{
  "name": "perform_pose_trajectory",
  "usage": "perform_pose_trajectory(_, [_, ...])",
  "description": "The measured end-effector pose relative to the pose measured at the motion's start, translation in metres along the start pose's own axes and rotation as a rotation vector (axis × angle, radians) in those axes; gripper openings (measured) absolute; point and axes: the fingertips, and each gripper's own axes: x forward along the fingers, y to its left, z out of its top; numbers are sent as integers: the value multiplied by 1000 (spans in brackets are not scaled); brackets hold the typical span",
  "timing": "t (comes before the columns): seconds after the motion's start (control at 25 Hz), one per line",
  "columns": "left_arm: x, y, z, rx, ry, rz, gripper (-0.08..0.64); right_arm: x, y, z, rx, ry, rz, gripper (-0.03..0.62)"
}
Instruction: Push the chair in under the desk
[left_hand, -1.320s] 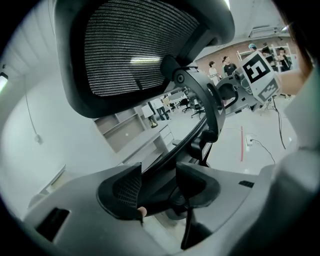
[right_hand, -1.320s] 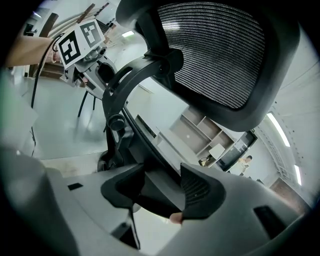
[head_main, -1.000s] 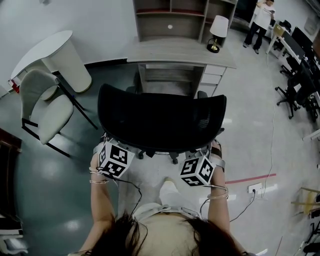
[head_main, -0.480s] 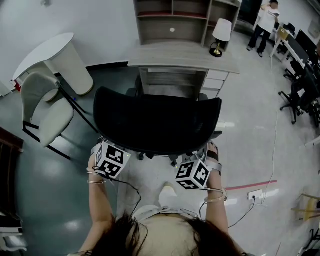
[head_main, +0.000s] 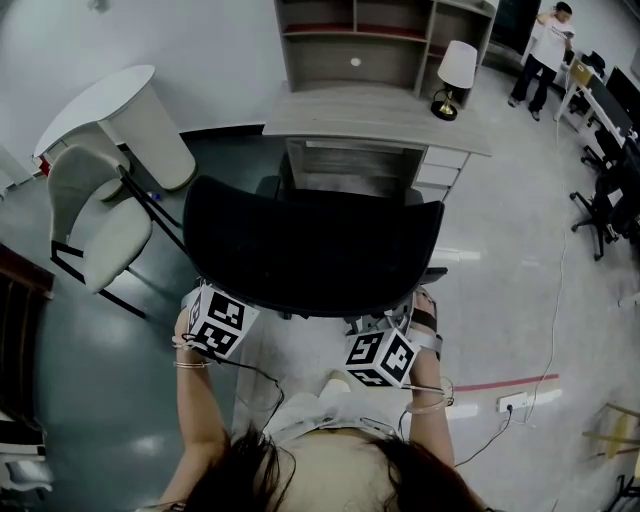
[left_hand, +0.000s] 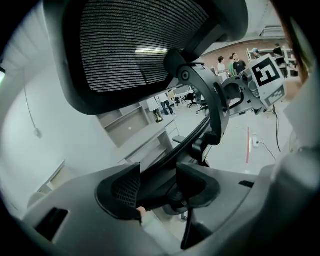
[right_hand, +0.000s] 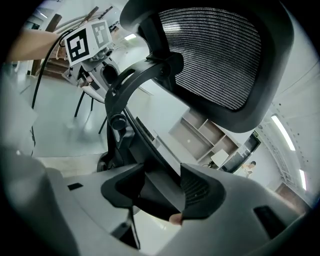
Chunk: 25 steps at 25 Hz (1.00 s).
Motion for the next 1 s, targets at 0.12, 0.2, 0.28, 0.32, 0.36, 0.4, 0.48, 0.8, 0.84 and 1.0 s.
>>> perform_pose_trajectory(0.12, [4,4,-1,10,4,0,207,4,-2,2,-2,-9,2,225])
perform_pose_trajectory(0.2, [8,7,-3,21,6,-2,207,7,-3,3,-3,-11,4,225])
perform_pose_trajectory(0.28, [10,8,0,17,-2,0,209,10,-5,2,-2,-11,4,225])
perform_pose_trajectory(0.32, [11,9,1,16,-5,1,207,12,-6,3,-1,-11,3,227])
perform_pose_trajectory(0.36, [12,9,3,14,-6,1,209,13,-7,3,0,-12,2,225])
perform_pose_trajectory(0.4, [12,10,4,11,-5,1,207,14,-8,3,0,-12,1,227])
perform_pose_trajectory(0.48, [14,11,7,-1,-7,2,209,17,-12,4,-2,-11,-1,225])
perform_pose_trajectory(0.8, [24,19,13,3,-14,-4,209,29,-19,6,1,7,3,225])
perform_pose_trajectory(0.84, [26,20,14,4,-16,-5,207,31,-20,5,3,9,4,227])
perform_pose_trajectory(1.0, [30,20,16,6,-17,-10,209,35,-22,3,8,17,7,227])
